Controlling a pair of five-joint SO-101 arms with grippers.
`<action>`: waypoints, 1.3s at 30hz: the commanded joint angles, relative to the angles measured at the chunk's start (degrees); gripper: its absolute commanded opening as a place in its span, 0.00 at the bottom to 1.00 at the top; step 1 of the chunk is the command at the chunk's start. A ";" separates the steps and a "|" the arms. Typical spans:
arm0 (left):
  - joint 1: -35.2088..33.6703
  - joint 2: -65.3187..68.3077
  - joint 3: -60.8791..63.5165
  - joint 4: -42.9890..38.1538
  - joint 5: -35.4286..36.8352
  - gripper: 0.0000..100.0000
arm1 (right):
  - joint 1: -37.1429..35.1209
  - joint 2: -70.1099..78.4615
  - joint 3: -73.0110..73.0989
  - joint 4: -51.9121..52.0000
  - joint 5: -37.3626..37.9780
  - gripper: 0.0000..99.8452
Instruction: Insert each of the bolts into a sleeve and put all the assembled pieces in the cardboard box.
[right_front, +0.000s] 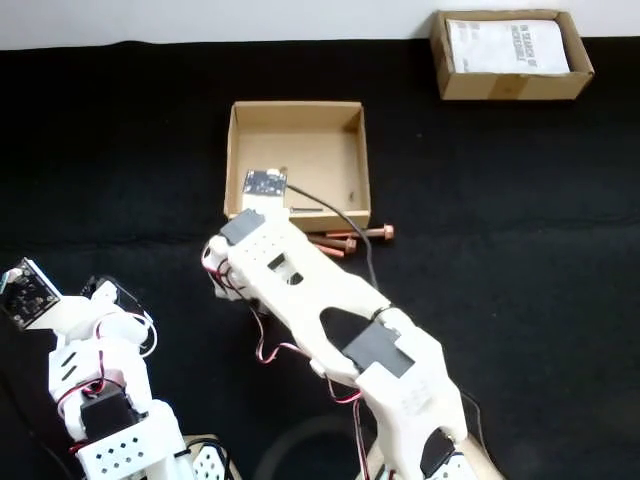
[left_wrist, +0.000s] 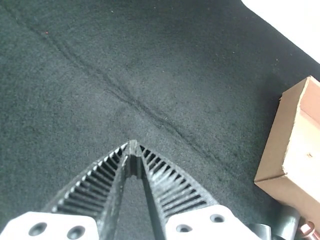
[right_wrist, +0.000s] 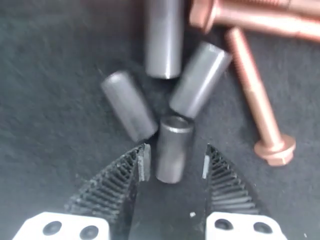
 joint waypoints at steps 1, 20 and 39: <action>-0.22 -0.04 0.92 -0.70 0.26 0.01 | 2.86 -0.22 -0.84 -3.03 -0.09 0.16; -0.22 -0.04 0.92 -0.70 0.26 0.01 | 0.75 4.70 -0.84 -0.04 -0.09 0.15; -0.22 -0.04 0.92 -0.70 0.26 0.01 | 0.92 5.23 -7.60 6.81 3.16 0.01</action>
